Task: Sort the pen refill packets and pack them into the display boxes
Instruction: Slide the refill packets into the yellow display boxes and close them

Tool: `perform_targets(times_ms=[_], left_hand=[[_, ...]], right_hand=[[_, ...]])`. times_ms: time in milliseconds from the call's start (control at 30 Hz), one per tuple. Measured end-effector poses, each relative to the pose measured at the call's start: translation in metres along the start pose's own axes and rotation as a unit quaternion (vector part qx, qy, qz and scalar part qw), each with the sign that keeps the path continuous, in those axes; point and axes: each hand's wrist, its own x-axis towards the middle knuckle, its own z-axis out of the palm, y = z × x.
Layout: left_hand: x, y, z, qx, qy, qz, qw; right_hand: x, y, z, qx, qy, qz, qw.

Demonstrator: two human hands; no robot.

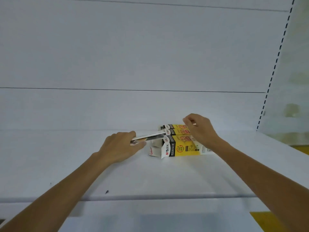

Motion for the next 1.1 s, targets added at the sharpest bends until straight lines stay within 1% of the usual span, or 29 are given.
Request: perform_targets(times_ms=[100,167,267,367,467,667,733,833,967,1100], left_hand=[[-0.008,-0.011,-0.001,0.003,0.001,-0.052,0.999],[-0.01,-0.012,-0.001,0.024,0.007,-0.06,0.998],[-0.007,-0.005,0.006,0.069,0.018,-0.046,0.996],[-0.001,0.006,0.012,0.059,0.018,-0.054,0.997],[0.001,0.011,0.016,0.058,0.025,-0.067,0.996],[0.003,0.006,0.014,0.075,0.054,-0.096,0.991],[0.002,0.003,0.015,0.061,0.048,-0.089,0.993],[0.001,0.004,0.019,0.026,0.041,-0.047,0.998],[0.005,0.009,0.017,-0.052,0.061,-0.086,0.993],[0.007,0.004,0.018,-0.054,0.058,-0.078,0.994]], right_hand=[[-0.008,0.05,-0.016,-0.115,0.009,0.04,0.993],[-0.015,0.07,-0.011,-0.145,0.001,0.023,0.989],[-0.018,0.079,-0.003,-0.145,0.029,0.009,0.989],[-0.016,0.08,0.0,-0.138,0.053,0.011,0.989],[-0.017,0.083,0.001,-0.141,0.055,-0.01,0.988],[-0.015,0.088,0.003,-0.123,0.072,-0.014,0.99],[-0.014,0.088,0.003,-0.127,0.079,-0.016,0.989],[-0.012,0.089,0.004,-0.127,0.084,-0.017,0.988],[-0.011,0.091,0.005,-0.128,0.083,-0.015,0.988],[-0.012,0.092,0.005,-0.124,0.085,-0.021,0.988]])
